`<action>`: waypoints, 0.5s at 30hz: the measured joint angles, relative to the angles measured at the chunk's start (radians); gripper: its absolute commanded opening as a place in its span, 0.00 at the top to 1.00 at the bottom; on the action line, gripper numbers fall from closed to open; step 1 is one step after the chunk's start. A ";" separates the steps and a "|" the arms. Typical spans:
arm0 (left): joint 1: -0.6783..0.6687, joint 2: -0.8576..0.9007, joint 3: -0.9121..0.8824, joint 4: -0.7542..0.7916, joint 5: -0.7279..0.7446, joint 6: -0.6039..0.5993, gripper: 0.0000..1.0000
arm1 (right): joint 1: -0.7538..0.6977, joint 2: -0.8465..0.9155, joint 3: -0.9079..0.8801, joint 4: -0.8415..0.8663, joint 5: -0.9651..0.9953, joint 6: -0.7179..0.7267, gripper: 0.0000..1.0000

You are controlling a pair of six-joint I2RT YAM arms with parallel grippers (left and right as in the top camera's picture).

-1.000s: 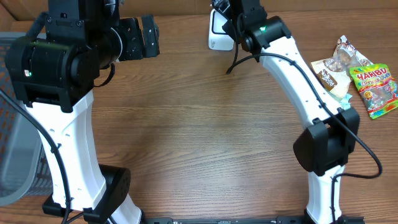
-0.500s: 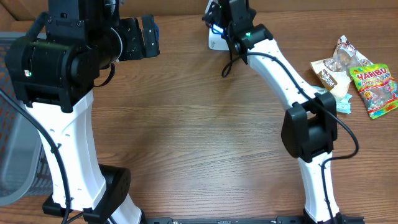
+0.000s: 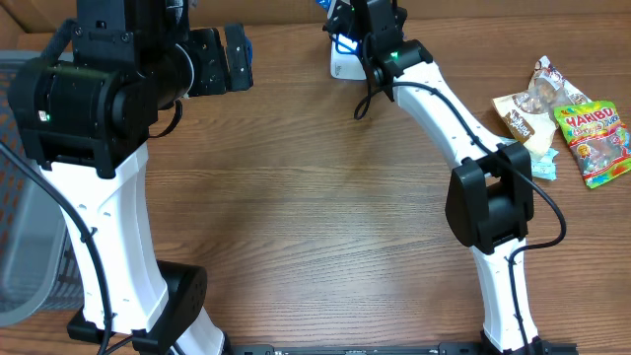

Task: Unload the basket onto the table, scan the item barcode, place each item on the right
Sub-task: 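Hold the blue packet close over the scanner window with the right gripper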

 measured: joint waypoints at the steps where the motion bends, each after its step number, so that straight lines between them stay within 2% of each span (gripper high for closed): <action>1: 0.000 0.000 0.000 0.000 0.000 0.000 0.00 | -0.004 0.000 0.000 0.000 0.003 0.012 0.96; 15: 0.000 0.000 0.000 0.000 0.000 0.000 0.01 | -0.037 0.000 0.000 -0.060 0.006 0.099 0.96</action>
